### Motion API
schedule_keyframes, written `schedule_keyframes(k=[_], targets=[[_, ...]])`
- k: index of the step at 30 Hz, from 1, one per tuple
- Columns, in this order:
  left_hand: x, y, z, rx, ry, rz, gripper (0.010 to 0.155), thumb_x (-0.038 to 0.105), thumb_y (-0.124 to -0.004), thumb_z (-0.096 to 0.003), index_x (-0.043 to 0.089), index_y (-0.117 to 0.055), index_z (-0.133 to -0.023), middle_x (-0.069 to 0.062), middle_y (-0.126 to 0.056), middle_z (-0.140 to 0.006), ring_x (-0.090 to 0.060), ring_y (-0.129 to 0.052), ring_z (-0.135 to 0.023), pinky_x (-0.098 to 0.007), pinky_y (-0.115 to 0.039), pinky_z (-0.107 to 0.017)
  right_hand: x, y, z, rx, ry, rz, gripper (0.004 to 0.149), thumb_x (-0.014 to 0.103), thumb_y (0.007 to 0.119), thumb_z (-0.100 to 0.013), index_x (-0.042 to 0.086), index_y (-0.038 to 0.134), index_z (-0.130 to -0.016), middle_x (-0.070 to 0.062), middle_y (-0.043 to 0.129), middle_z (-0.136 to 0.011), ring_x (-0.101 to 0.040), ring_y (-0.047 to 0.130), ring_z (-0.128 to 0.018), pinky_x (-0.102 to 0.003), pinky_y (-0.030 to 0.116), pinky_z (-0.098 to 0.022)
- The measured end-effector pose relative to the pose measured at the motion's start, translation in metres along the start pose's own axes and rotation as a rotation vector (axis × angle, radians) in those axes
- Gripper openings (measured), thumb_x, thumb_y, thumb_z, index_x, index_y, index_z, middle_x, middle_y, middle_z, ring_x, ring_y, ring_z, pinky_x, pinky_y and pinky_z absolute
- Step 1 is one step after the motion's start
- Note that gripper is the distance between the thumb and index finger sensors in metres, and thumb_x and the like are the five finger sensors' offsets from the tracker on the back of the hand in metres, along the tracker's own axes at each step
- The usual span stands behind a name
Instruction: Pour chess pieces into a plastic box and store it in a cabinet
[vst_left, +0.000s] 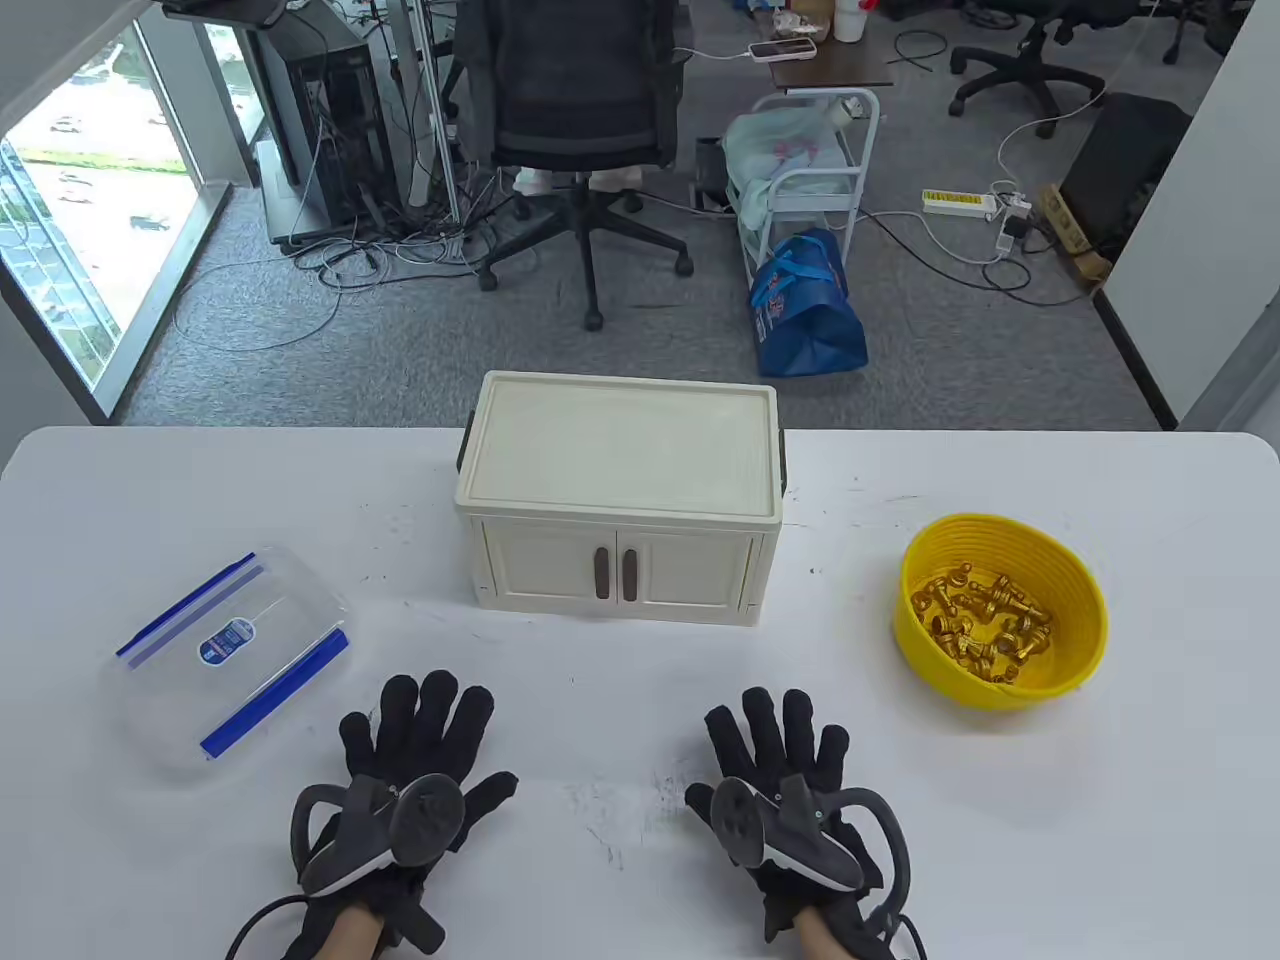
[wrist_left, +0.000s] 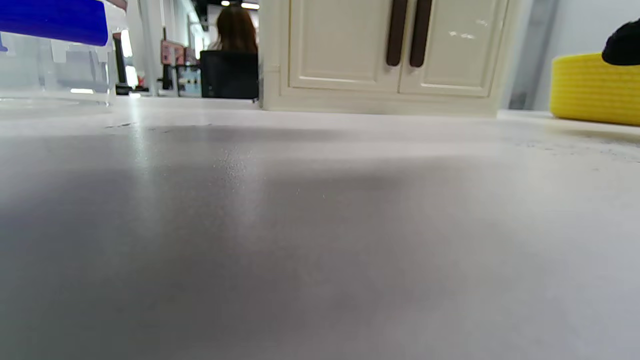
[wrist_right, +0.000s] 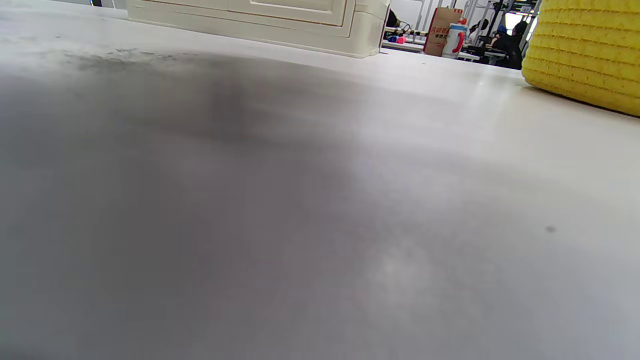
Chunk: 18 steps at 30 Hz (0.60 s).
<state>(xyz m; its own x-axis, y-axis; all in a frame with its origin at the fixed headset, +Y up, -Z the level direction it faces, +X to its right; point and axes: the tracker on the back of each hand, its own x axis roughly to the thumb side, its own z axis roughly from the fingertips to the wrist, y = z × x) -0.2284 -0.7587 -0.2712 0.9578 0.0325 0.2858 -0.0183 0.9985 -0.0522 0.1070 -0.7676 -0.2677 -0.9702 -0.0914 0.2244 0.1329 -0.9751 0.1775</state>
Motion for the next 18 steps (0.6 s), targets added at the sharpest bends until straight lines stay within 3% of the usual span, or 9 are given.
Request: schedule_keyframes(k=[18], targets=[[0.0069, 0.0004, -0.0001, -0.011, -0.020, -0.002, 0.081, 0.068, -0.039, -0.0632, 0.024, -0.020, -0.129, -0.021, -0.016, -0.132, -0.055, -0.014, -0.115, -0.081, -0.024, -0.069, -0.0012, 0.0017, -0.0039, 0.028, 0.005, -0.004, 0.075, 0.066, 0.043, -0.058, 0.025, 0.022, -0.118, -0.016, 0.019, -0.124, -0.051, 0.024, -0.109, -0.071, 0.034, -0.071]])
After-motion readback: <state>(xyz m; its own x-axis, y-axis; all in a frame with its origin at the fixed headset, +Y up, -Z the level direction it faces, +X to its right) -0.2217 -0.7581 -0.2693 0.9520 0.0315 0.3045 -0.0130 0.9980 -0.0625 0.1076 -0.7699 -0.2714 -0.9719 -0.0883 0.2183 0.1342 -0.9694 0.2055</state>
